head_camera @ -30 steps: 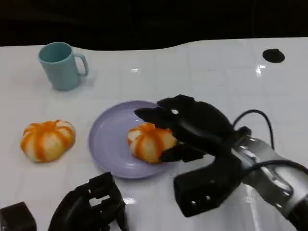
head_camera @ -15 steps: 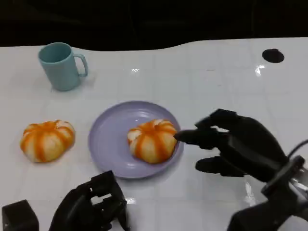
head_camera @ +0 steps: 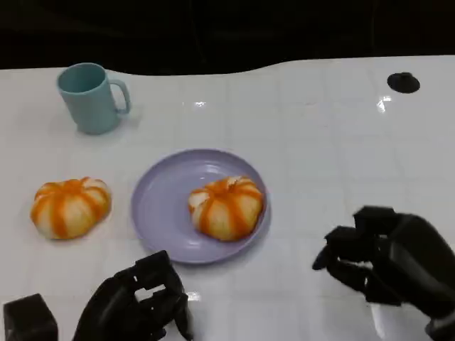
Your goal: Grasp the bread from the table and place it into the plate.
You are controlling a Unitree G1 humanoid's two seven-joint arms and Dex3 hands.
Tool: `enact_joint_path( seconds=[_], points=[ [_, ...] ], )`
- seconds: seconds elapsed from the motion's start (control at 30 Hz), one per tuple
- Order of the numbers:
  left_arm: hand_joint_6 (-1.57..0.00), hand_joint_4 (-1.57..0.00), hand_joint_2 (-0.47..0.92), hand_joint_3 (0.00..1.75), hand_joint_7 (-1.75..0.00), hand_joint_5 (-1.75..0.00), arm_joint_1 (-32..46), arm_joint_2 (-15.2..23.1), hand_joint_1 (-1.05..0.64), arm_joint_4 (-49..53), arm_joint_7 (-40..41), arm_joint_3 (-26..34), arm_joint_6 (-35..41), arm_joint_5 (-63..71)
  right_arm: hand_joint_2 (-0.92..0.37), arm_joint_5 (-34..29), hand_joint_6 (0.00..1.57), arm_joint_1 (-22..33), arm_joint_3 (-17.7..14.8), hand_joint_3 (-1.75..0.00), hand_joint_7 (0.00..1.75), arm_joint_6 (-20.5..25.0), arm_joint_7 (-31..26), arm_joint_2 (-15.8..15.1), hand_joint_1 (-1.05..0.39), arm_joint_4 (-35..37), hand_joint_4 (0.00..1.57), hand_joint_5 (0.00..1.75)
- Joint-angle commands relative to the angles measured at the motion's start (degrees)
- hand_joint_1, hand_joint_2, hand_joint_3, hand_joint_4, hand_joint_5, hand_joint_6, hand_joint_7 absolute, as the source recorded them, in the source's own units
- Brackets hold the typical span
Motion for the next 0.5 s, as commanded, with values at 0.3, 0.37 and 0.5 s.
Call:
enact_joint_path(
  seconds=[0.3, 0.37, 0.5],
  points=[
    [-0.7, -0.77, 0.89, 0.3, -1.48, -1.75, 0.0, 0.8, -0.58, 0.2, 1.1, 0.3, -0.5, 0.8, -0.37, 2.3, 0.71, 7.8, -2.7, -1.26, 1.67, -1.5, -3.6, 1.9, -0.16, -1.5, 0.9, 1.75],
    [-0.69, -0.77, 0.89, 0.3, -1.48, -1.75, 0.0, 0.8, -0.58, 0.3, 0.9, 0.3, -0.4, 0.5, -0.38, 1.9, 0.7, 8.0, -2.6, -1.25, 1.64, -1.9, -4.3, 2.1, -0.16, -0.6, 0.88, 1.75],
    [-0.7, -0.78, 0.88, 0.31, -1.49, -1.75, 0.0, 0.7, -0.59, 0.4, 1.0, 0.3, -0.9, 0.8, -0.4, 0.2, 0.7, 7.3, -2.0, -1.21, 1.62, -2.9, -6.9, 2.2, -0.15, 2.0, 0.87, 1.75]
  ],
)
